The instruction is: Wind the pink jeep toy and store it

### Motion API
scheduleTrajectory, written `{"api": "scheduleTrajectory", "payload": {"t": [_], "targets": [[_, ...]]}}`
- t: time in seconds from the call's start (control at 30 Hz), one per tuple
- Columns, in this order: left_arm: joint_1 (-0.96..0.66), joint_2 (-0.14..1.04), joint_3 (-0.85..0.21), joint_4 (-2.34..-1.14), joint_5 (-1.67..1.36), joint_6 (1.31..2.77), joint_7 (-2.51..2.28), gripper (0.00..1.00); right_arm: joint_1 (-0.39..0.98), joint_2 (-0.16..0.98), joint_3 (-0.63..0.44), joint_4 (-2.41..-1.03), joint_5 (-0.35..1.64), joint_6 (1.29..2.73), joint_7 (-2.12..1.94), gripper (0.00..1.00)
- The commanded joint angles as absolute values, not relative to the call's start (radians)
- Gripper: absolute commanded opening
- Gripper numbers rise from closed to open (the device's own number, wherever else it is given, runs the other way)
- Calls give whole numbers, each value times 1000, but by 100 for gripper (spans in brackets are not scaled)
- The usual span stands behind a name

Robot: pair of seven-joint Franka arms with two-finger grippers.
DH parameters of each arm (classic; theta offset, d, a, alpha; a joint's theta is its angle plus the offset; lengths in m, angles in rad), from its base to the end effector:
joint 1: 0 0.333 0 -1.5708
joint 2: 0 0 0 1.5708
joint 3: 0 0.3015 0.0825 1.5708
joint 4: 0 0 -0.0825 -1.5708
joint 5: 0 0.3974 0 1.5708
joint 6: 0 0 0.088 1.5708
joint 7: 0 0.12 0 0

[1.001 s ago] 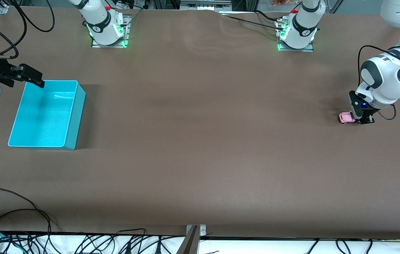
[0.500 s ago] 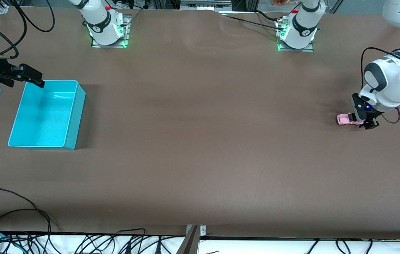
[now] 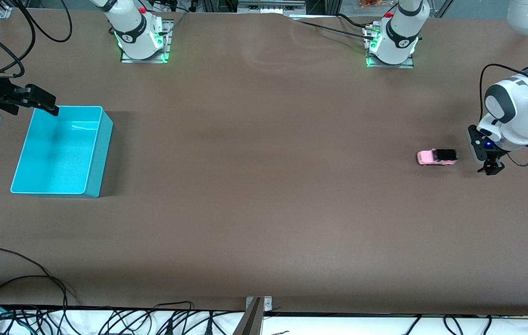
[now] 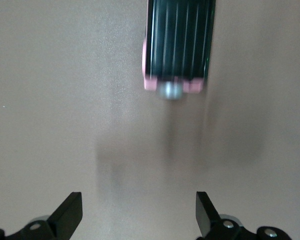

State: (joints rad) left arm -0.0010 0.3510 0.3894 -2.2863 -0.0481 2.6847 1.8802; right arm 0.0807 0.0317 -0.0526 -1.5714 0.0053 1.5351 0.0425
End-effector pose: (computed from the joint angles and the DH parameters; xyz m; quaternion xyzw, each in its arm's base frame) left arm 0.4991 0.2149 0.1787 -0.7383 0.6713 0.0326 0.0569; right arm 0.5712 0.0171 0.5757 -0.9994 0.0072 0.0340 0.0006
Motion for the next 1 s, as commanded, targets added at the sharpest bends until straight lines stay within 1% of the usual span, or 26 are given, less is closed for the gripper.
{"api": "scheduleTrajectory", "payload": {"t": [0.0, 0.4, 0.57, 0.97], "targets": [[-8, 344, 393, -2278, -78, 2661, 1896, 100, 78, 26, -52, -1572, 17, 1540, 51, 100], [-9, 334, 388, -2279, -84, 2669, 1894, 100, 78, 26, -52, -1572, 15, 1540, 51, 100], [-15, 308, 356, -2281, -83, 2669, 1894, 100, 78, 26, -52, -1572, 15, 1540, 51, 100], [-9, 307, 356, -2278, -84, 2669, 1894, 100, 78, 26, -52, -1572, 15, 1540, 51, 100]]}}
